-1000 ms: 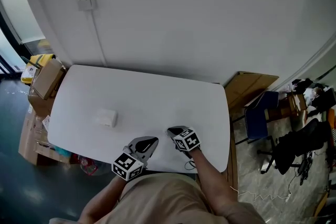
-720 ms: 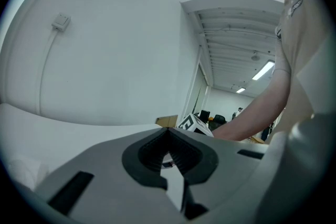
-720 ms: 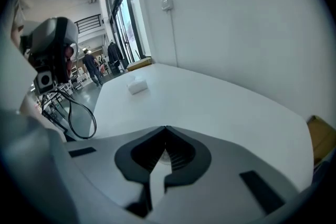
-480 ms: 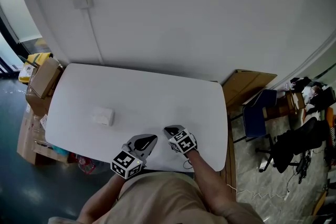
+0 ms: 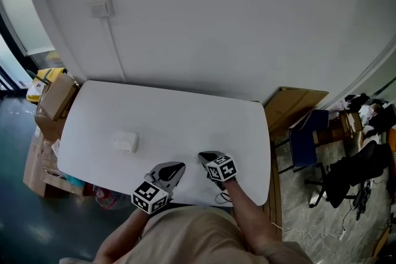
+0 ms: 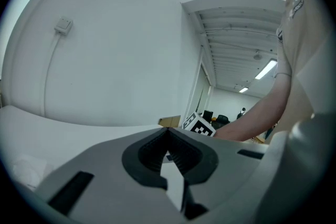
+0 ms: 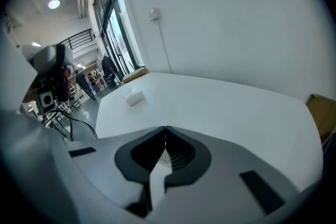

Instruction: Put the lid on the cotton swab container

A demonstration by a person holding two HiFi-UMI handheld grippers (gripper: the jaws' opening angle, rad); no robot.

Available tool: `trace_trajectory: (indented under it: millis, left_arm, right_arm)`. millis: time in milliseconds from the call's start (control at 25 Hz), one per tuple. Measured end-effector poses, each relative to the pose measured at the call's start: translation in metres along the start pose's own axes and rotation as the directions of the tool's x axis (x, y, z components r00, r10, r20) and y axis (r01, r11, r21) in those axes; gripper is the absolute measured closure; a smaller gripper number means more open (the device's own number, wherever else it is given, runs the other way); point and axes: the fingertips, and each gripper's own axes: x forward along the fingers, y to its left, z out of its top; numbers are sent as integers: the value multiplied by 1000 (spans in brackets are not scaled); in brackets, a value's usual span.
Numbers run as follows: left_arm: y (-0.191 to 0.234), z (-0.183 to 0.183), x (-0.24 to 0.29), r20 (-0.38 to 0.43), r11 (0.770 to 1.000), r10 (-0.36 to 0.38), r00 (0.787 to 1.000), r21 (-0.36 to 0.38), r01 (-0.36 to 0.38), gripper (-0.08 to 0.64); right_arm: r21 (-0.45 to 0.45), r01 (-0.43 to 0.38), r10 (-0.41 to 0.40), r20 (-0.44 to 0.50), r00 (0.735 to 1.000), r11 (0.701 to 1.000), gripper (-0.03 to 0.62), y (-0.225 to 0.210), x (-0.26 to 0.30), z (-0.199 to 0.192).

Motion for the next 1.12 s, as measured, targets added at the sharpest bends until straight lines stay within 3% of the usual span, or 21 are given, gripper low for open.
trace_trajectory:
  millis: [200,520,840,1120]
  left_arm:
    - [4,3,-6,11,1000,15,1000,2,-15,548]
    - [22,41,-9,64,998,18,998,59,-22,547]
    - [32,88,-9,121,993,1,993,119,-15,548]
    - [45,101,-16,123,991,4,992,129,-20,548]
  right_arm:
    - [0,-22,21,134,991,1000,577,4,-31,30]
    - [-130,-19,67,372,926,991,577,38,-102,100]
    - [-204,13,93,503,859,979,577,78,-162,150]
    - [-253,44,100,527,844,966,577,95,-187,158]
